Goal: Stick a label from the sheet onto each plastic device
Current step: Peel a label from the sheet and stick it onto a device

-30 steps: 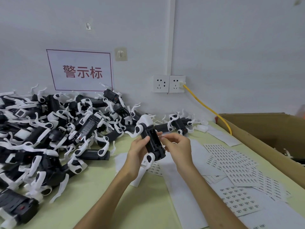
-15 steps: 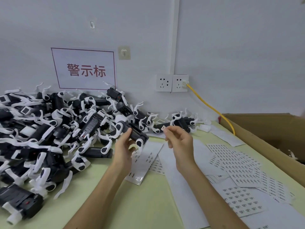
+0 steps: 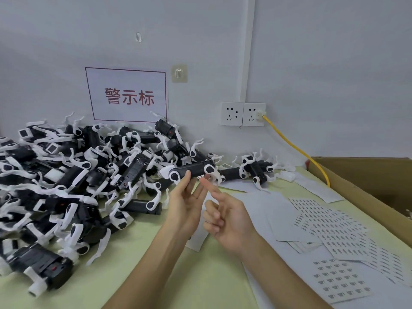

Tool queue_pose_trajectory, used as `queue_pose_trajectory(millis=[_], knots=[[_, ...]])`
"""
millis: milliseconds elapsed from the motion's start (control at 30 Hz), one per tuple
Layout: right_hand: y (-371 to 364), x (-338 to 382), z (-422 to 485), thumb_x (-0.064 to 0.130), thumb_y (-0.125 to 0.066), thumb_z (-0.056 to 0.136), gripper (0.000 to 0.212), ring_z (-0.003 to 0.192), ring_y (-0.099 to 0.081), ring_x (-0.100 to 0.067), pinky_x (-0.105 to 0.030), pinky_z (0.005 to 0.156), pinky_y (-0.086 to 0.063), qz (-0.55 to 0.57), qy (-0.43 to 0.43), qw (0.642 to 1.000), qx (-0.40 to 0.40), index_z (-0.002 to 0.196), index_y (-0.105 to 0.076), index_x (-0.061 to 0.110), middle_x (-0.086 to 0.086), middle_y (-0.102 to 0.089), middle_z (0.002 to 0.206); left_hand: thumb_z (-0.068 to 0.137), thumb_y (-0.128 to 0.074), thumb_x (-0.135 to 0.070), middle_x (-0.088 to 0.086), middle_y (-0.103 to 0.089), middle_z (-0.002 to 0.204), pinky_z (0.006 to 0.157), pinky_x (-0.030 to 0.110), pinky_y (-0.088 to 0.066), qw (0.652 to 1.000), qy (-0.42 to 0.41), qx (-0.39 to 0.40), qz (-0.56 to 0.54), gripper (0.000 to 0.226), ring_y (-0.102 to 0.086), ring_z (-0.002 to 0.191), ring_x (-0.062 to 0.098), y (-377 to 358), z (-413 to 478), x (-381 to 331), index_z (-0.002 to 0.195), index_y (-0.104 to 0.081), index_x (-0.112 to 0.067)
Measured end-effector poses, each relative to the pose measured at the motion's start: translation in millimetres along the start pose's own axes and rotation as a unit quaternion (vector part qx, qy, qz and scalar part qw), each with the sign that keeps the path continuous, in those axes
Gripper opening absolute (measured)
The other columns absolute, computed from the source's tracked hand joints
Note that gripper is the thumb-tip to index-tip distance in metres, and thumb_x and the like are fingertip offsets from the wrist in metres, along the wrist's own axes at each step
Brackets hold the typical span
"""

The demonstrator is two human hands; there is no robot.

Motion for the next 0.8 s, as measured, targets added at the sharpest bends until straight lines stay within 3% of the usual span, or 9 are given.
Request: queue_pose_trajectory(millis=[100,233,467,800], knots=[[-2,-3,-1,0.018,-0.057,0.080,0.046,0.051,-0.011,-0.014,-0.023,0.043,-0.015,0.025,-0.003,1.000,0.001,0.123,-0.072,0.027,0.000,-0.028,0.053,0.081,-0.072,-0.035,0.006,-0.075,0.109,0.084,0.032,-0.056,0.998,0.046,0.022,0.039,0.021,-0.075,0.096,0.018,-1,-1,7,0.086,-0.069,-0.015],[-3,-1,0,0.017,-0.057,0.078,0.053,0.051,-0.012,-0.013,-0.022,0.041,-0.019,0.047,0.006,0.999,0.007,0.129,-0.067,0.027,0.000,-0.027,0.055,0.083,-0.066,-0.047,-0.002,-0.078,0.106,0.063,0.028,-0.058,0.992,0.073,0.040,0.100,0.033,-0.069,0.061,0.018,-4,-2,13,0.073,-0.081,-0.020],[-3,-1,0,0.016,-0.055,0.082,0.048,0.051,-0.012,-0.013,-0.023,0.041,-0.018,0.054,0.012,0.998,0.010,0.126,-0.070,0.028,0.001,-0.027,0.056,0.082,-0.071,-0.050,-0.005,-0.076,0.096,0.047,0.029,-0.050,0.986,0.085,0.043,0.135,0.031,-0.065,0.055,0.019,-3,-4,19,0.074,-0.080,-0.021],[-2,-3,1,0.016,-0.055,0.083,0.051,0.052,-0.012,-0.013,-0.023,0.041,-0.019,0.057,0.013,0.998,0.003,0.132,-0.065,0.026,0.001,-0.028,0.057,0.083,-0.071,-0.050,0.000,-0.073,0.087,0.042,0.029,-0.047,0.984,0.088,0.025,0.151,0.033,-0.058,0.046,0.023,0,-3,19,0.079,-0.079,-0.018]])
Point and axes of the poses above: each hand's wrist, its own z-axis towards the middle knuckle, its own y-axis out of the back of the hand, x = y × z, the point moved 7 cm from there along z, towards the middle knuckle
